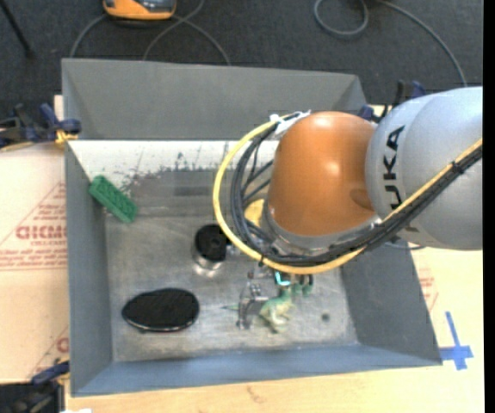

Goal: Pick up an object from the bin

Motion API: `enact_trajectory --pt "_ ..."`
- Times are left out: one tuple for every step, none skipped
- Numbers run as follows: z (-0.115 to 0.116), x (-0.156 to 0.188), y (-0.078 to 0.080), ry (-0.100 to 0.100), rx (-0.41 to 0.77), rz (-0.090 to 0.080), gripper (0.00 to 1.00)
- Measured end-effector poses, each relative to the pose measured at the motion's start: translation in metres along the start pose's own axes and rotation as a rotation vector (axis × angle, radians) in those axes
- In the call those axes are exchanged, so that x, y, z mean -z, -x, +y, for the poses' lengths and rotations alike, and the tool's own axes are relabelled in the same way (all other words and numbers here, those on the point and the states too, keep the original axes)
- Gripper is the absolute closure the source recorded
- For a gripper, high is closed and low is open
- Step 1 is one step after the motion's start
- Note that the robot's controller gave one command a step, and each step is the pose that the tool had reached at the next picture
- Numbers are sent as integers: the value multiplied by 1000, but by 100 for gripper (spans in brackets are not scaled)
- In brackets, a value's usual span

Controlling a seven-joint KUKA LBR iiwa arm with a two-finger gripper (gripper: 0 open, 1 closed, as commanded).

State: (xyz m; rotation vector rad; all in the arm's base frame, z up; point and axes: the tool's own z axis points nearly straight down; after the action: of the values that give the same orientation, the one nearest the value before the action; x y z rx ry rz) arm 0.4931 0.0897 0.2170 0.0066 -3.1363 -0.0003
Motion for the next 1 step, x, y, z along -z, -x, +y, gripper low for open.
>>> enact_trajectory --pt "0 4 2 1 -3 -8 0"
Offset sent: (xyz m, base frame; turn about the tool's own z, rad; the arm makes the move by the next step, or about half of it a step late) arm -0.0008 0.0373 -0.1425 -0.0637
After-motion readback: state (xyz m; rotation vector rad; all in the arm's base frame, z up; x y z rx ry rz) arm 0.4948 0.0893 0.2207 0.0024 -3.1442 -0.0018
